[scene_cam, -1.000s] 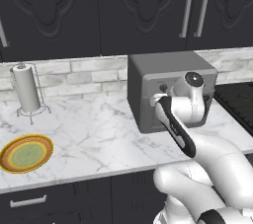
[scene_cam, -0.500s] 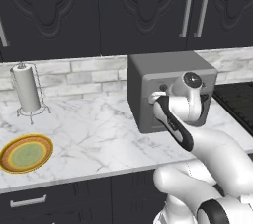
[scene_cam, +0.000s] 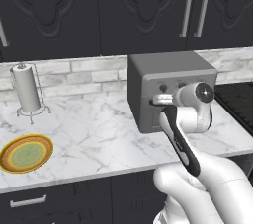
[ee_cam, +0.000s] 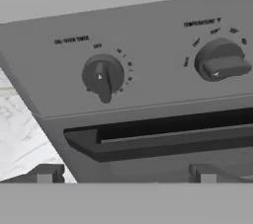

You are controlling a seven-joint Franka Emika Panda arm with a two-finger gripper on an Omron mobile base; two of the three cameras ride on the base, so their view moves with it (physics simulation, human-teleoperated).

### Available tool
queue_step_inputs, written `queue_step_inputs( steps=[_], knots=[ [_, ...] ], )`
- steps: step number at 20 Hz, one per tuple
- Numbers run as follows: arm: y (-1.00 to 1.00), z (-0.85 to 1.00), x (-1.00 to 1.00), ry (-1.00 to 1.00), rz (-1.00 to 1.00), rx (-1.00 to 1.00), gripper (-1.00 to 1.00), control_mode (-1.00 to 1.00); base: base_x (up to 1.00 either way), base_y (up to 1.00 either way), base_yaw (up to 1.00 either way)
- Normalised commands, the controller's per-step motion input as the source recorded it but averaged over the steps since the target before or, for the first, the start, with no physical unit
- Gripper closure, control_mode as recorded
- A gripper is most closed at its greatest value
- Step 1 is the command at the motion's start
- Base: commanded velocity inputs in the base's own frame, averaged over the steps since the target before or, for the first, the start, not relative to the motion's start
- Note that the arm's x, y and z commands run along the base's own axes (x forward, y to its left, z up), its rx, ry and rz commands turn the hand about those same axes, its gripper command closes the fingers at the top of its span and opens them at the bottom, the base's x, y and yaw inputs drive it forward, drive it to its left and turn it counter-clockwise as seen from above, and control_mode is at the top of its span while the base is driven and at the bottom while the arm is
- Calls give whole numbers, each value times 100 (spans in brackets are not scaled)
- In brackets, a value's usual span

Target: Pick up the bagel from the plate, place it on the toaster oven rack, close the door, and set the timer.

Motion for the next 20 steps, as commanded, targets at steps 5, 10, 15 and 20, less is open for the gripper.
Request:
queue_step_inputs(
  steps=[5, 10, 15, 20],
  knots=[
    [0, 100, -10, -6, 0, 0, -100, -100, 0, 0, 0],
    [0, 82, 12, 3, 0, 0, -100, -100, 0, 0, 0],
    [0, 16, 6, 10, 0, -5, -100, -100, 0, 0, 0],
    [0, -20, 0, 11, 0, -8, -100, -100, 0, 0, 0]
  ],
)
